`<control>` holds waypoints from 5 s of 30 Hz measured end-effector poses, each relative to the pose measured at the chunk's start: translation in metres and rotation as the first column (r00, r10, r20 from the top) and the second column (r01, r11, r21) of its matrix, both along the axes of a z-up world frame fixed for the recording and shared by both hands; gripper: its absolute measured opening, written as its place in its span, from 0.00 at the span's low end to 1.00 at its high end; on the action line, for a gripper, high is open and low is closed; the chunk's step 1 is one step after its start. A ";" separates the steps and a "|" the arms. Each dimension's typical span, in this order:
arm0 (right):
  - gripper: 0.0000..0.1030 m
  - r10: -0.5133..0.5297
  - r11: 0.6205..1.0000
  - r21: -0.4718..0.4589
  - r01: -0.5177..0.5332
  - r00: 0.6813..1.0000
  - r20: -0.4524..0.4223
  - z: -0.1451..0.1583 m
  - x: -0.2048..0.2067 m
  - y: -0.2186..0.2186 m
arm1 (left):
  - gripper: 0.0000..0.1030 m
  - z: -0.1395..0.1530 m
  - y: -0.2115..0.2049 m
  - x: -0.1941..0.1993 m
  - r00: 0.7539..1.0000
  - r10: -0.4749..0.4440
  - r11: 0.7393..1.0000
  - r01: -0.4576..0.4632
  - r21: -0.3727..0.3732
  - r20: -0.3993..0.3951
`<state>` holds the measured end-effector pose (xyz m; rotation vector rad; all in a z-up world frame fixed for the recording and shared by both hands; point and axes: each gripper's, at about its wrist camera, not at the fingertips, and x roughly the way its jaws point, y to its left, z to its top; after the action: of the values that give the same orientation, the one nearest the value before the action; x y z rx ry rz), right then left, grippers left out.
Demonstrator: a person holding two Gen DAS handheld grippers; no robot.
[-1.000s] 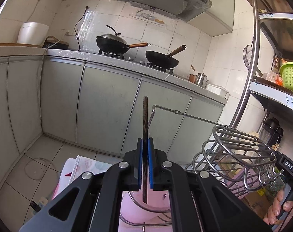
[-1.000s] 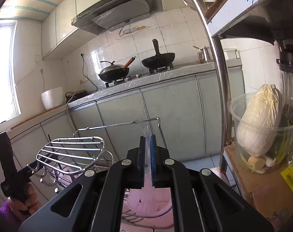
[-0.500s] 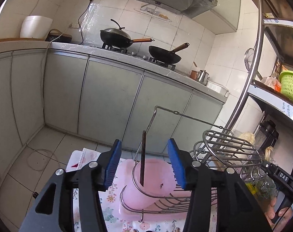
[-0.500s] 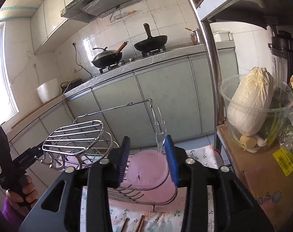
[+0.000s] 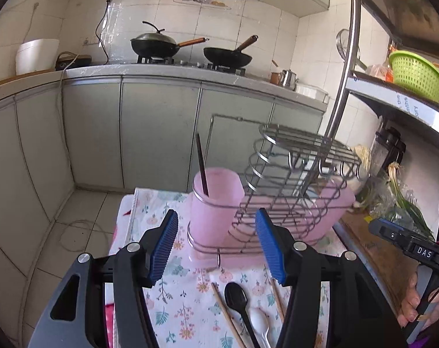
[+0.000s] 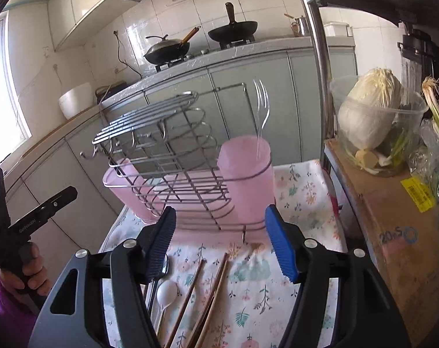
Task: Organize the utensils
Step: 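Lower the chopstick into the pink cup and open the left tool while the right tool drops the fork in, then grasp a wooden chopstick with the left tool while the right tool moves over the utensils, then grasp another wooden chopstick with the right tool, then lift the wooden chopstick with the left tool while the right tool carries its chopstick to the pink cup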
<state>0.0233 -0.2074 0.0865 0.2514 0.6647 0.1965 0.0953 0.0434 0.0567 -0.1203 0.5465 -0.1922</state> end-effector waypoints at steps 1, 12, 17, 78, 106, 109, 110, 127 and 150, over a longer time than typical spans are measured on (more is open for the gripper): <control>0.63 -0.007 1.000 -0.007 0.007 1.000 -0.010 -0.003 -0.002 0.002 | 0.53 -0.006 -0.002 -0.002 0.999 -0.007 1.000 0.007 0.005 -0.033; 0.63 0.013 0.999 0.053 -0.004 0.982 -0.186 -0.037 -0.012 0.005 | 0.23 -0.091 -0.002 0.012 0.897 -0.056 0.993 0.002 -0.122 -0.439; 0.63 0.011 0.997 0.071 0.007 0.968 -0.249 -0.051 -0.010 0.004 | 0.20 -0.121 -0.011 0.027 0.833 -0.065 0.990 -0.016 -0.141 -0.549; 0.18 0.108 0.987 0.162 -0.018 0.817 -0.567 -0.142 0.042 0.030 | 0.06 -0.142 0.017 0.040 0.802 -0.013 0.996 -0.040 -0.076 -0.597; 0.08 0.060 0.996 -0.021 -0.091 0.800 -0.597 -0.142 0.060 0.058 | 0.06 -0.108 0.022 0.026 0.848 -0.046 0.997 0.005 -0.078 -0.528; 0.08 0.058 0.998 0.021 -0.056 0.838 -0.543 -0.133 0.047 0.045 | 0.06 -0.097 0.023 0.022 0.867 -0.047 0.996 0.002 -0.089 -0.497; 0.08 0.057 0.998 0.037 -0.044 0.856 -0.514 -0.127 0.042 0.041 | 0.06 -0.092 0.024 0.020 0.876 -0.047 0.995 0.002 -0.095 -0.479; 0.06 -0.080 0.995 0.061 0.084 0.994 -0.074 -0.020 -0.031 -0.025 | 0.05 0.009 0.019 -0.034 0.995 -0.014 0.990 0.000 -0.138 -0.103; 0.06 -0.214 0.975 0.064 0.212 0.831 0.513 0.132 0.021 -0.040 | 0.05 0.139 0.038 0.005 0.987 0.086 0.984 -0.063 -0.165 0.133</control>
<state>0.0440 -0.2476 0.2181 0.2606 0.0941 0.0432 0.1007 0.0815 0.1955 -0.2814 0.3855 -0.1698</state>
